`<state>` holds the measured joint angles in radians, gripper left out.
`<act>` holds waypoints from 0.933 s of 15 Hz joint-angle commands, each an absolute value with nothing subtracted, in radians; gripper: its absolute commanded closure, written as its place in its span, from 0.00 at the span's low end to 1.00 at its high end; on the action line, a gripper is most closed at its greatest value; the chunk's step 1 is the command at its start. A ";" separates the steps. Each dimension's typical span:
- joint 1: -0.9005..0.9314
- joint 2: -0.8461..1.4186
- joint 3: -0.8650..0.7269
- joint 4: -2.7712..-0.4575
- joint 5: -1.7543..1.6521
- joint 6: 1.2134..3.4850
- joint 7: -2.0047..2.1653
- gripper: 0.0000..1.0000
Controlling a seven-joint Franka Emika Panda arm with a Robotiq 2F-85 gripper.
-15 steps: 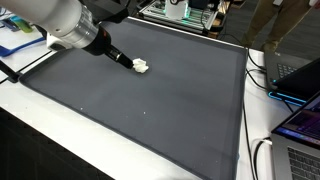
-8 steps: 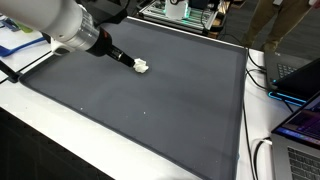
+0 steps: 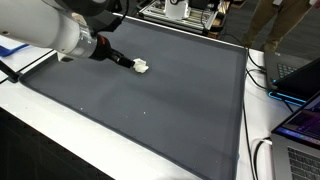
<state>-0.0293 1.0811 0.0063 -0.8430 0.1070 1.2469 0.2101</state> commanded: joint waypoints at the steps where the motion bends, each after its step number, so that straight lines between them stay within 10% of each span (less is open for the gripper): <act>1: -0.044 1.158 0.015 -0.719 0.156 1.170 0.239 0.00; 14: -0.026 1.136 0.008 -0.726 0.160 1.228 0.305 0.00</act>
<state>-0.0331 1.1663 0.0126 -0.6985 0.1547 1.1766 0.2768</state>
